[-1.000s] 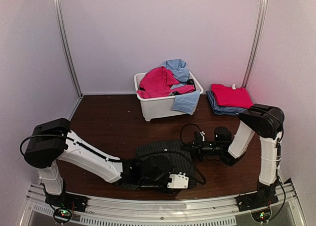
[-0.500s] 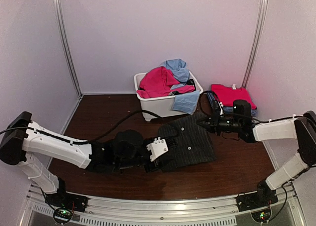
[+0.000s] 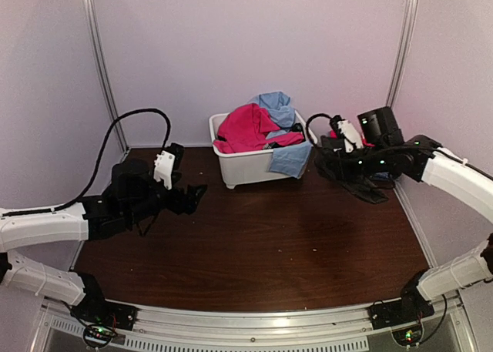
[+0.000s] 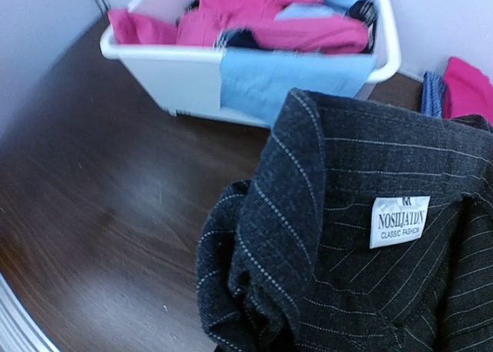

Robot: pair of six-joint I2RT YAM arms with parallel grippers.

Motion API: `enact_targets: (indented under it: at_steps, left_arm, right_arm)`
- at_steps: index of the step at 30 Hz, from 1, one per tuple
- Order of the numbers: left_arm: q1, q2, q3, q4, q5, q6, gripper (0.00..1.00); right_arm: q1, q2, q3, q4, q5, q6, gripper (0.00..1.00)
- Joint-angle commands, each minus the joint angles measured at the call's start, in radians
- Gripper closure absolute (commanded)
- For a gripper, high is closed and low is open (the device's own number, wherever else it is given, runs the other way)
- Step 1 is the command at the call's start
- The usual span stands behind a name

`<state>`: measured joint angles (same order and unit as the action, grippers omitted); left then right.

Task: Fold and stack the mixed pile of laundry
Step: Turn over the square-folded shirt at the center of the board.

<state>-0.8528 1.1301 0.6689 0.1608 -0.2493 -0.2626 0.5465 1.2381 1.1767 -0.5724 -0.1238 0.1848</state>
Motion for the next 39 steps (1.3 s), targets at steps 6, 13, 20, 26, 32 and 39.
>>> enact_targets:
  at_steps: [6,13,20,26,32,39]
  left_arm:
    - [0.081,-0.095,-0.022,-0.212,-0.108,-0.243,0.11]
    - [0.098,-0.098,-0.056,-0.225,-0.086,-0.305,0.11]
    - [0.198,-0.122,-0.095,-0.226,-0.017,-0.378,0.11]
    - [0.189,-0.056,-0.108,-0.092,0.238,-0.236,0.14]
    - [0.083,0.158,-0.063,-0.009,0.391,-0.18,0.2]
    - [0.024,0.345,0.038,-0.005,0.387,-0.19,0.33]
  right_arm:
    - [0.458,0.543,0.106,-0.109,0.378,0.098,1.0]
    - [0.62,0.756,0.332,-0.027,0.383,0.199,0.9]
    - [0.627,0.711,0.481,0.081,0.023,0.102,0.42]
    - [0.446,0.334,0.216,0.251,-0.295,0.105,0.26]
    - [0.148,0.156,-0.171,0.289,-0.241,0.142,0.39]
    - [0.049,0.212,-0.43,0.418,-0.229,0.184,0.52]
